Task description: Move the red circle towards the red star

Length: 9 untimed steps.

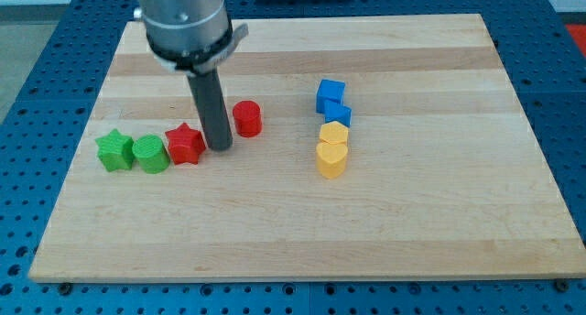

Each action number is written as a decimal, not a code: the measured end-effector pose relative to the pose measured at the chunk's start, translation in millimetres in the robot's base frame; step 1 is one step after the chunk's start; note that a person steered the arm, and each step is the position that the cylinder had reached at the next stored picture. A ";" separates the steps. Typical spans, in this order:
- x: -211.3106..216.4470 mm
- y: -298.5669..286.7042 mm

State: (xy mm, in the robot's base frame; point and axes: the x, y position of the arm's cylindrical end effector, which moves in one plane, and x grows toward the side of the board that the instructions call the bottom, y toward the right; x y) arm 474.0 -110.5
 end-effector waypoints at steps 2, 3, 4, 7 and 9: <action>27.3 52.7; -18.9 52.3; -18.9 51.5; -121.3 91.3; -132.7 36.6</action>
State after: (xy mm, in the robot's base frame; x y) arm 341.3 -73.9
